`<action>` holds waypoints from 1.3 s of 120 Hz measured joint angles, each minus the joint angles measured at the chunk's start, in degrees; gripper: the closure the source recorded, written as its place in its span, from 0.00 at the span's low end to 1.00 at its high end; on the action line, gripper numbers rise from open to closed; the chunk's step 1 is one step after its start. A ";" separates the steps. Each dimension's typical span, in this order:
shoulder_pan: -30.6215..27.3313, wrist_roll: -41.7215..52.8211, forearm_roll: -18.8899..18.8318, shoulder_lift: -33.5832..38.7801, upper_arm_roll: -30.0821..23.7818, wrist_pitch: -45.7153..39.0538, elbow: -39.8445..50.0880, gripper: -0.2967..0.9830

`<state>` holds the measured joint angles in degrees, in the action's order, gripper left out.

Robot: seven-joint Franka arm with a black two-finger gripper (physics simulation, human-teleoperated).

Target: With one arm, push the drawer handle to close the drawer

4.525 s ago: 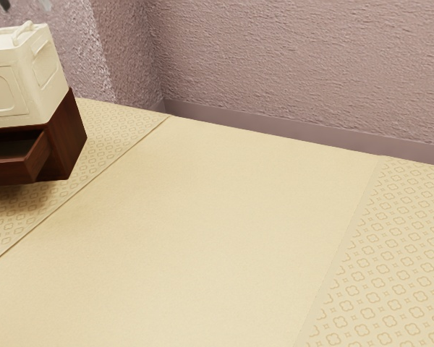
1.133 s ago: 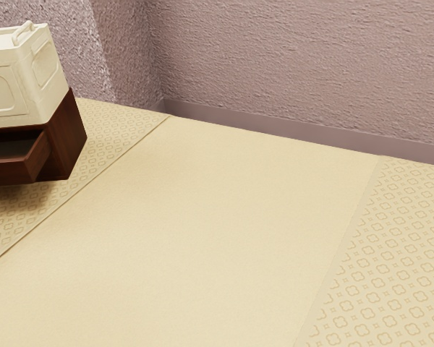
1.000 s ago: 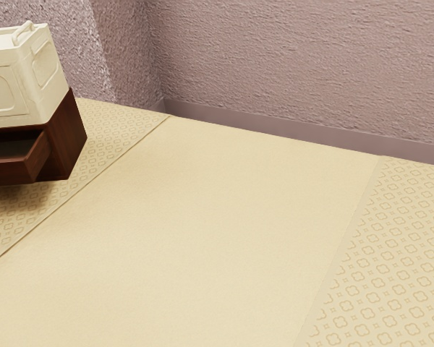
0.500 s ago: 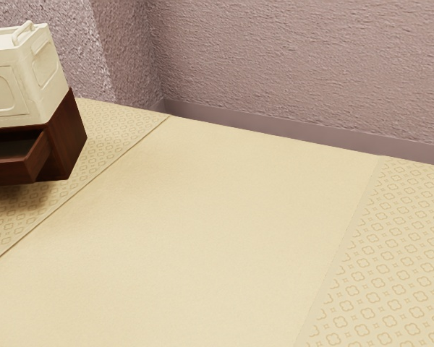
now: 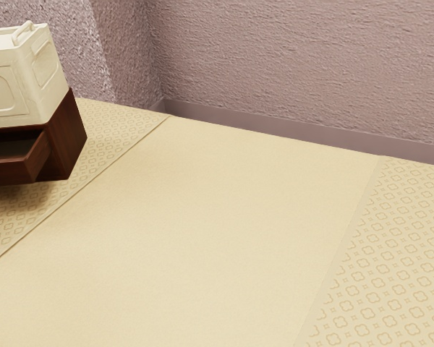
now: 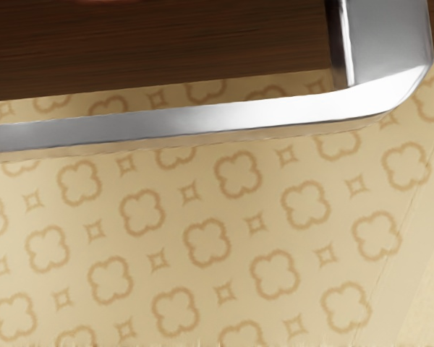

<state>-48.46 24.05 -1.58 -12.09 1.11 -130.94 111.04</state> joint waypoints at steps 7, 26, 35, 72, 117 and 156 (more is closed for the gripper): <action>-0.36 0.15 0.07 0.09 0.00 0.05 -0.03 0.28; -0.49 -0.20 0.53 0.68 0.09 0.88 0.22 0.28; -0.72 -0.36 0.60 0.76 0.17 1.16 0.31 0.28; -1.28 -0.78 0.41 0.47 0.06 1.50 0.04 0.61; -0.94 -0.81 0.20 -0.91 -0.47 1.41 -2.81 0.82; -0.41 -0.87 0.34 -3.13 -1.07 1.40 -5.66 0.84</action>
<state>-48.87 23.18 -1.24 -15.22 0.04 -129.54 105.38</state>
